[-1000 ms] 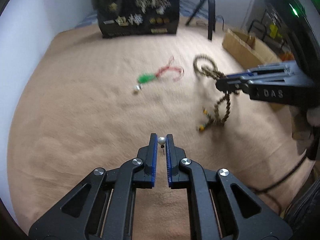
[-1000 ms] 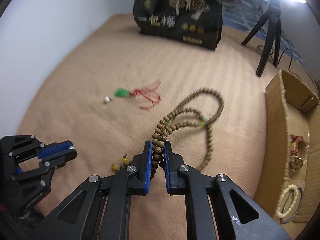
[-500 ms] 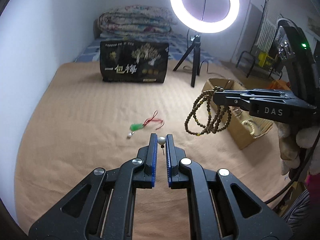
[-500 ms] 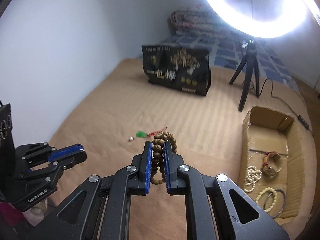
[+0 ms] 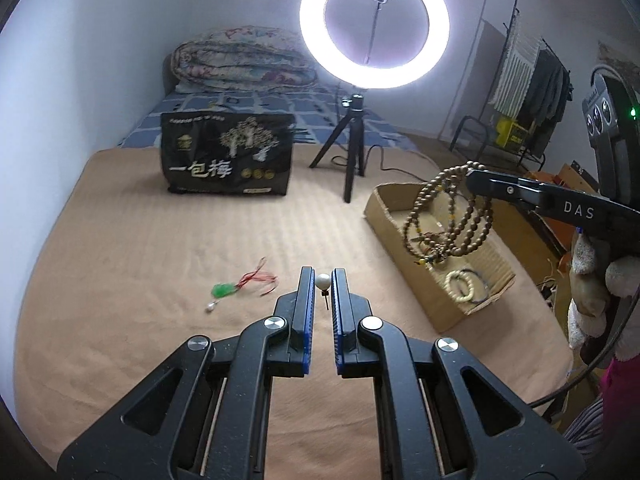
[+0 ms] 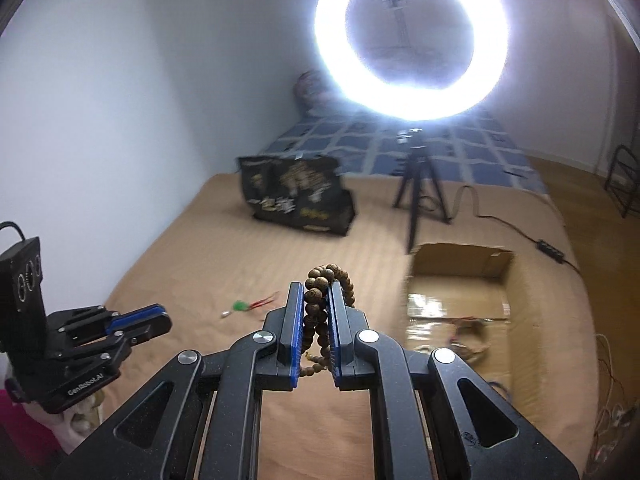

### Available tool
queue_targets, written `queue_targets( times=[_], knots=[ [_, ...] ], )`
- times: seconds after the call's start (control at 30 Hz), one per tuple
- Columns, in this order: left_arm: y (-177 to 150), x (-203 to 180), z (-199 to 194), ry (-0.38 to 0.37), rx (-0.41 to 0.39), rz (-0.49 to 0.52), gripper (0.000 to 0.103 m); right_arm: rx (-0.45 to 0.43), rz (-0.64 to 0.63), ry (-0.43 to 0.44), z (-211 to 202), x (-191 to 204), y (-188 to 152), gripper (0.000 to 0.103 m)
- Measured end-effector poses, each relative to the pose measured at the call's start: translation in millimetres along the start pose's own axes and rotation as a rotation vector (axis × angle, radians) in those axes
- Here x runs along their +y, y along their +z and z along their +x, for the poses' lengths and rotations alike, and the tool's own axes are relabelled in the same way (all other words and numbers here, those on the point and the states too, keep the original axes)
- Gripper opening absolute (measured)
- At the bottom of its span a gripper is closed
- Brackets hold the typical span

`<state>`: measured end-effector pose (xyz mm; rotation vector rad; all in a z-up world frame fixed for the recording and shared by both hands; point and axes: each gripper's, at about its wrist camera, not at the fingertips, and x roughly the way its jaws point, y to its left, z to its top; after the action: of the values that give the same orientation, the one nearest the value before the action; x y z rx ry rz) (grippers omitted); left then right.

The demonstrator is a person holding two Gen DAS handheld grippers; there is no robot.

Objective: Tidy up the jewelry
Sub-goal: 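Carry the earring and bead necklace over the cardboard box and open both tools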

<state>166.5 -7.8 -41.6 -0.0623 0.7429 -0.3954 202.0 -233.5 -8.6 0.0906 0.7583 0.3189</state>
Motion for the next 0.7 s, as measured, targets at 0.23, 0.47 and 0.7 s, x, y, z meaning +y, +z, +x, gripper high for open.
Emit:
queue_targets(
  times=[0.23, 0.47, 0.7],
  knots=[
    [14.6, -32.1, 22.4, -0.044, -0.002, 0.017, 0.006, -0.031, 0.061, -0.094, -19.5, -54.8, -0.5, 0.010],
    [21.2, -70.8, 46.4, -0.081, 0.009, 0.056, 0.006, -0.038, 0.094, -0.155, -21.1, -91.3, -0.7, 0.010],
    [22.8, -102.1, 75.1, -0.113, 0.036, 0.080, 0.006, -0.025, 0.082, -0.192, -10.1, -110.4, 0.6, 0.010]
  ],
)
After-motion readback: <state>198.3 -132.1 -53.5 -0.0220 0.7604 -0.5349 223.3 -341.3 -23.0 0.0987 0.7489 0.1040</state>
